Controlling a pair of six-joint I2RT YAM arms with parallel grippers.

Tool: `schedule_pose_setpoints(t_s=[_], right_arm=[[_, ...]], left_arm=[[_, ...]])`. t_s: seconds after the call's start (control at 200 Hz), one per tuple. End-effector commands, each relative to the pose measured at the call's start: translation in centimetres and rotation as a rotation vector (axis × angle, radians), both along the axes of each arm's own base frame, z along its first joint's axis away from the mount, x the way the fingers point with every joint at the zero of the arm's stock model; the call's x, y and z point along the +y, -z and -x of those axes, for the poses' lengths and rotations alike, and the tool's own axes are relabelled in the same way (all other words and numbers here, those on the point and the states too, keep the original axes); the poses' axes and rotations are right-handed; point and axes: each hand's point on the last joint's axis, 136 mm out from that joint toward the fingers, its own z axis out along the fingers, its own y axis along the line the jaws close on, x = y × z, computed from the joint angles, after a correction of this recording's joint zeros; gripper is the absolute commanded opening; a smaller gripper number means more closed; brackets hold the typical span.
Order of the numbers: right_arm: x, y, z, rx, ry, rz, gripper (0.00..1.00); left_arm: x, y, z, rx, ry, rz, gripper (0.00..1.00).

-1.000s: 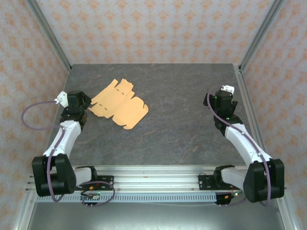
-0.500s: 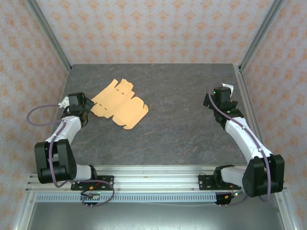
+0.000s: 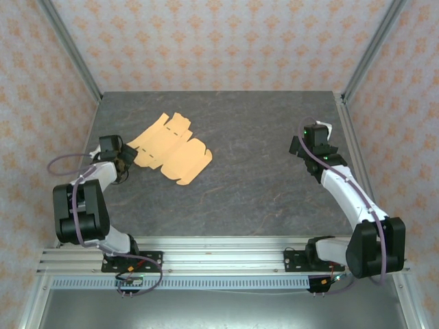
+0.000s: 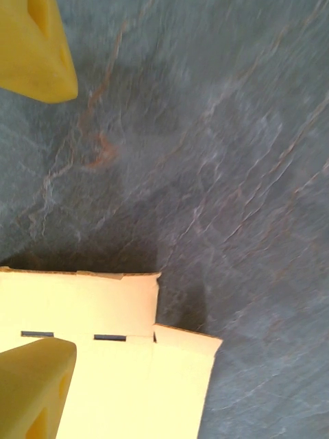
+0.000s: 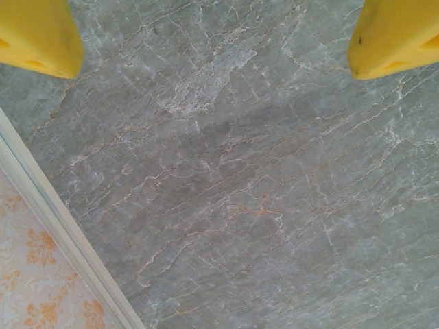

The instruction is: Fold the paper box

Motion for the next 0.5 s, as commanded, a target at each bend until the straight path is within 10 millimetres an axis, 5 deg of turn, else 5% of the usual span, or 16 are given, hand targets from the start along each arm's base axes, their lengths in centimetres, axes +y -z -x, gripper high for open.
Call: schedule_pose_setpoints(t_s=[0.0,0.495], right_arm=[[0.4,-0.7,-0.3,-0.010,-0.005,-0.015,0.99],[1.3,-1.3,-1.0,-0.008,-0.030,-0.039,0.99]], left_arm=[[-1.4,-1.4,-2.7,-0.086,0.063,0.031,0.89],[-4.4,0.4,-5.0,-0.005,0.162,0.009,0.48]])
